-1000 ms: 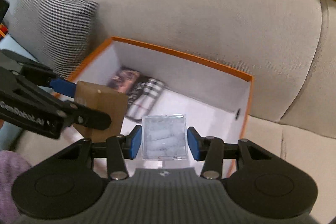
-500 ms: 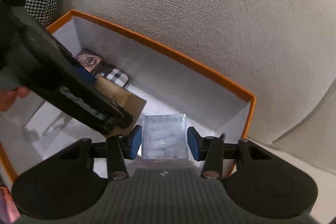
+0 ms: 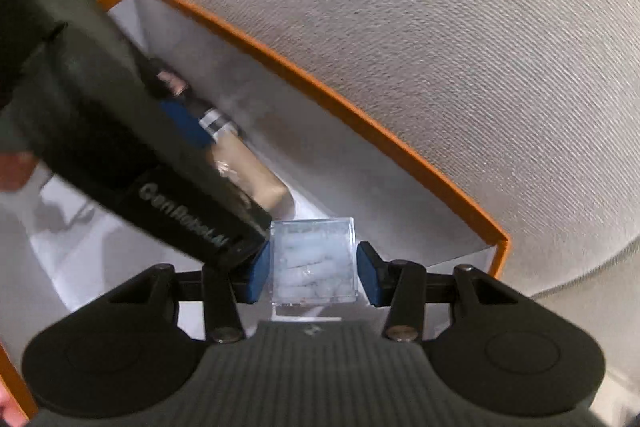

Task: Organize rigid objects
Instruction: 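Lower both boxes beside the plaid case and open both tools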

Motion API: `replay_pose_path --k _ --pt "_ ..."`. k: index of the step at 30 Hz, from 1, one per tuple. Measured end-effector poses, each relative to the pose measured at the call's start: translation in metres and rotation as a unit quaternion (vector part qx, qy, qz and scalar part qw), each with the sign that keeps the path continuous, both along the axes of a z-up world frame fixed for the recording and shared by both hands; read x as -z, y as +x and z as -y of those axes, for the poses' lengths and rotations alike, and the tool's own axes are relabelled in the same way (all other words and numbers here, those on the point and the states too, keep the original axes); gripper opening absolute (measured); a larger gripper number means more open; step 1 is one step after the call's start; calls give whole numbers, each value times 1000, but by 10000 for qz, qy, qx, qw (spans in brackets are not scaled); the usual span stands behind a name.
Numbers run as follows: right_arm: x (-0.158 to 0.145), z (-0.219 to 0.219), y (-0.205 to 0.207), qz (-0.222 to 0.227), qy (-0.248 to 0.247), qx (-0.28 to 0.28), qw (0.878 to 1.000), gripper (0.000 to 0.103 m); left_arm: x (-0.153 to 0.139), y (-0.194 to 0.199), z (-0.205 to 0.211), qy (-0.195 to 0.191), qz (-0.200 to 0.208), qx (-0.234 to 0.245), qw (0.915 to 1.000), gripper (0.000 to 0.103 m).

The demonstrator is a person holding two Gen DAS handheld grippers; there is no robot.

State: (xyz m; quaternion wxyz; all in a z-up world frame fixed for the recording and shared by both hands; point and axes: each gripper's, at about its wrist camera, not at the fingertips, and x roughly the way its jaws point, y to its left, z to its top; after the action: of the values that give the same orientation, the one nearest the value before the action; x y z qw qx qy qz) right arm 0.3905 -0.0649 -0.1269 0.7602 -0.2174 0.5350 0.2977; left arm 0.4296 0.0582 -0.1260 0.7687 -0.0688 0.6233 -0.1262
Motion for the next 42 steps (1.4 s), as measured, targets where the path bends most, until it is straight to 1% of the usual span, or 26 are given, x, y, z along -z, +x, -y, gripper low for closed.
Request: replay_pose_path --k 1,3,5,7,8,9,11,13,14,17,20,21,23,24,25,26,27,31,34,35,39,42 --pt "0 -1 0 12 -16 128 9999 48 -2 -2 -4 -63 -1 -22 10000 81" --pt "1 1 2 -3 52 353 9994 48 -6 -8 -11 -186 19 -40 9998 71" --pt "5 -3 8 -159 125 506 9985 48 -10 -14 -17 -212 39 -21 9998 70" --pt "6 -3 11 -292 217 535 9979 49 -12 -20 -23 -245 59 -27 9997 65" --pt "6 -5 11 -333 242 501 9979 49 -12 -22 -26 -284 65 -29 9996 61" --pt "5 -4 11 -384 257 446 9979 50 -11 -27 -30 -315 76 -32 9995 59" --pt "0 1 9 -434 315 281 9982 59 -13 -29 -35 -329 131 12 9994 59" --pt "-4 -1 10 -509 360 7 9981 65 -16 -47 -46 -284 222 190 9992 59" --pt "-5 0 8 -535 335 -121 9979 66 -16 -51 -46 -219 250 258 9991 59" --pt "-5 -2 4 -493 115 -590 9970 65 -13 -62 -44 29 314 491 9983 59" --pt "-3 -3 0 -404 -134 -1011 9940 62 -10 -66 -43 88 332 602 9976 55" --pt "-3 -2 -2 -365 -181 -1080 9933 61 -7 -63 -34 87 332 610 9975 53" --pt "-8 5 -5 -269 -265 -1125 9929 54 -6 -63 -29 88 360 633 9973 48" --pt "-11 9 -6 -226 -275 -1095 9934 52 -6 -63 -26 101 378 656 9971 46" --pt "-12 11 -6 -219 -231 -1049 9940 52 -8 -53 -21 121 385 661 9970 44" --pt "-13 12 -5 -209 -187 -973 9949 52 -7 -53 -22 140 397 664 9969 43" --pt "-13 13 -5 -186 -148 -903 9956 52 -1 -53 -21 159 409 675 9968 40" --pt "-10 7 -3 -17 -1 -691 9976 51 0 -56 -17 263 508 673 9961 36" --pt "-7 5 -1 68 98 -516 9986 51 2 -51 -10 315 581 627 9958 32" --pt "-6 5 1 75 146 -430 9989 51 1 -50 -10 328 606 620 9957 30" --pt "-6 8 5 10 259 -191 9995 51 -1 -48 -12 272 603 548 9963 30" --pt "-7 13 9 -118 370 -33 9992 53 -13 -48 -16 310 686 537 9957 28"
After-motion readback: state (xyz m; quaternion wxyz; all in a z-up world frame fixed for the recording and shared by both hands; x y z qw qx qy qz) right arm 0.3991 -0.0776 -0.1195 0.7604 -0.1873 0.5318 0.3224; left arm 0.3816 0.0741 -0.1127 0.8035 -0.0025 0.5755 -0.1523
